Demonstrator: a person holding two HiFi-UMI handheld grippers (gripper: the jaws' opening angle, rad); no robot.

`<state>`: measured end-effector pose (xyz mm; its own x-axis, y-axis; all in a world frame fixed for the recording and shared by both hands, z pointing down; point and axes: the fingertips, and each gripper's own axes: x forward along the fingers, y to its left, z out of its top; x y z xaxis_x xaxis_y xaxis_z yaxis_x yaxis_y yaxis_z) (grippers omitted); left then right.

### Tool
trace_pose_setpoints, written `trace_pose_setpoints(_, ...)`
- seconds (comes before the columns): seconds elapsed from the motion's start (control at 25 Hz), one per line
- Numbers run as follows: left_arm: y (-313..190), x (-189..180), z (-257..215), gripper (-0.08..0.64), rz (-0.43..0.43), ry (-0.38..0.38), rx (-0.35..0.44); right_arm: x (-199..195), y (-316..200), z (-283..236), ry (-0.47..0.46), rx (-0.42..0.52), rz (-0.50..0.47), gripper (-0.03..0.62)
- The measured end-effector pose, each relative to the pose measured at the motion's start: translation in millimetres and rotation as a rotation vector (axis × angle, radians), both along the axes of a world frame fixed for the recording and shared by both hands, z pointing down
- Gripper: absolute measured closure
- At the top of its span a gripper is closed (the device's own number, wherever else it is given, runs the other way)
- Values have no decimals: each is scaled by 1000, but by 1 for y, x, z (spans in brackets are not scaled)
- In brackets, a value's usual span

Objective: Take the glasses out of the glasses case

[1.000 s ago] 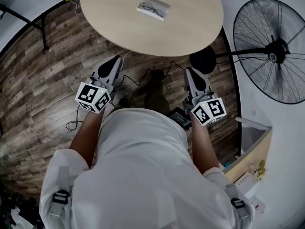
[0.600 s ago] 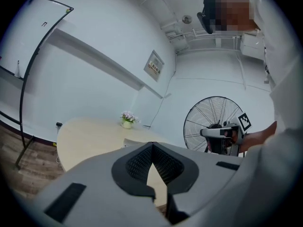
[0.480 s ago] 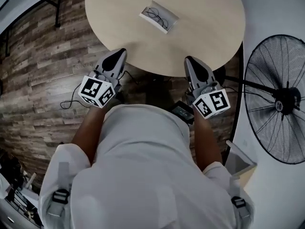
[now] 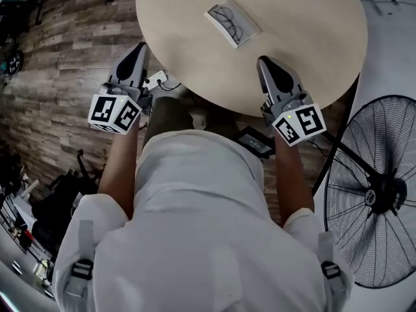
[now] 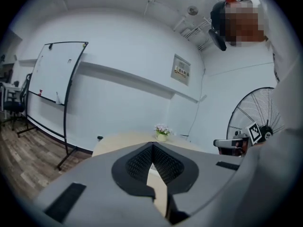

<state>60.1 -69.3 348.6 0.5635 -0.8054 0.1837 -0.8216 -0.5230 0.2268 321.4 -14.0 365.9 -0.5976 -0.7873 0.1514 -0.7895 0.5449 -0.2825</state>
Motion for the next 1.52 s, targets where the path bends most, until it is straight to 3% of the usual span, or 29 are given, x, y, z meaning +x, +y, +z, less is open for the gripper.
trace_pose_setpoints(0.12,2,-15,-7,548,-45,-13,3,2,-20,-1,-9,2,-6,567)
trace_pose_setpoints(0.36,-14,-22,-3,548,-23,0,13,-16,-43,-10,26,14,31,566)
trace_pose_setpoints(0.6,-52,7,19,548,126,58,22,-23,-57,-14,127,1,83,566)
trace_pose_setpoints(0.76,-72,20,33,548,191,107,-7,-37,-70,-9,164,-29,37,565)
trace_pose_setpoints(1.0,-104,22,58,548,246,164,-65,-72,-113,29,243,-188,-47,489)
trace_pose_setpoints(1.32,-125,35,95,548,313,179,-124,-75,-137,123,459,-522,-79,489)
trace_pose_setpoints(1.52,-118,54,109,548,365,218,-175,-62,-139,163,574,-632,-42,491)
